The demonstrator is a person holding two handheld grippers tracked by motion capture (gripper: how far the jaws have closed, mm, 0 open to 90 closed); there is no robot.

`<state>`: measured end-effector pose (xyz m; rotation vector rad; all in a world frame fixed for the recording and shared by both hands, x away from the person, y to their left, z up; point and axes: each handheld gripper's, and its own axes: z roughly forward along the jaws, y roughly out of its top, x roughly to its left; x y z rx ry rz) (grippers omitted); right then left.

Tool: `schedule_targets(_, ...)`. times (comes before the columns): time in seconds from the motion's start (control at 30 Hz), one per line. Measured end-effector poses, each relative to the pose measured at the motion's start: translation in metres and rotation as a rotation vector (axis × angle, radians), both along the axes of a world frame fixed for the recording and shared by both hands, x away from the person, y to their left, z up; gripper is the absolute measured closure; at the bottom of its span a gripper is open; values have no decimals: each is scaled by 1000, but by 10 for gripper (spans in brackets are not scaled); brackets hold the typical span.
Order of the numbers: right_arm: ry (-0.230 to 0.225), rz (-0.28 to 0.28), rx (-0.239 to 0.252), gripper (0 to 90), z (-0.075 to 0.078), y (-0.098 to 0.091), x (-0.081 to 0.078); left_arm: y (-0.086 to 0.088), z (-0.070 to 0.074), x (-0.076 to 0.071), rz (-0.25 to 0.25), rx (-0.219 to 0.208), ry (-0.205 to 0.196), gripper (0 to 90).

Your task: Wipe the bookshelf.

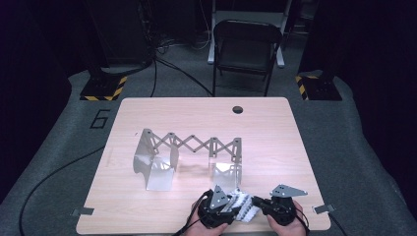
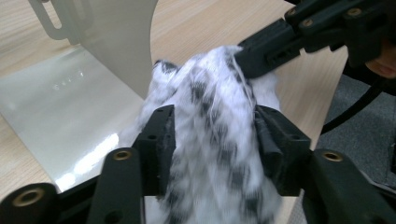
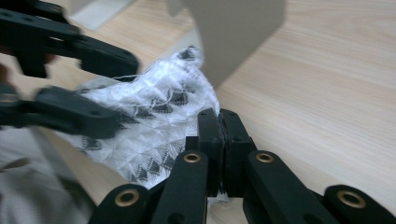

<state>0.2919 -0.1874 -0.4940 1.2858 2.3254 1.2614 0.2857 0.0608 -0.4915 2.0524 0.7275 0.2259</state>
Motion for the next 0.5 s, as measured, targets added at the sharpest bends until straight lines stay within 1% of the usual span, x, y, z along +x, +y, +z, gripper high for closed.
schedule_targets(0.03,-2,-21,-9,889,1,-4,1,1,2,-1,5,-5,1,458)
schedule_targets(0.1,-5,-38,-28,890,4,-11,4,5,5,-2,5,-20,-3,419)
schedule_targets(0.13,-8,-52,-43,891,5,-13,5,7,7,-3,4,-15,-5,412)
schedule_targets(0.2,-26,-83,-95,891,7,-18,6,10,8,-3,17,-5,-12,411)
schedule_targets(0.23,-42,-97,-112,890,8,-20,8,12,8,-4,21,-8,-3,411)
schedule_targets(0.27,-46,-112,-116,890,9,-24,9,14,8,-3,17,1,-1,412)
schedule_targets(0.3,-48,-128,-125,889,11,-28,11,16,8,-3,26,1,-6,412)
schedule_targets(0.33,-59,-141,-135,889,12,-32,13,19,8,-3,31,8,-7,415)
schedule_targets(0.4,-85,-163,-149,886,16,-39,19,24,8,-2,34,7,6,416)
schedule_targets(0.43,-97,-171,-156,881,18,-42,21,26,8,-2,44,5,-4,418)
schedule_targets(0.47,-109,-181,-161,869,20,-44,24,28,8,-1,46,6,0,421)
schedule_targets(0.5,-118,-186,-170,820,21,-45,28,31,8,0,46,12,-3,421)
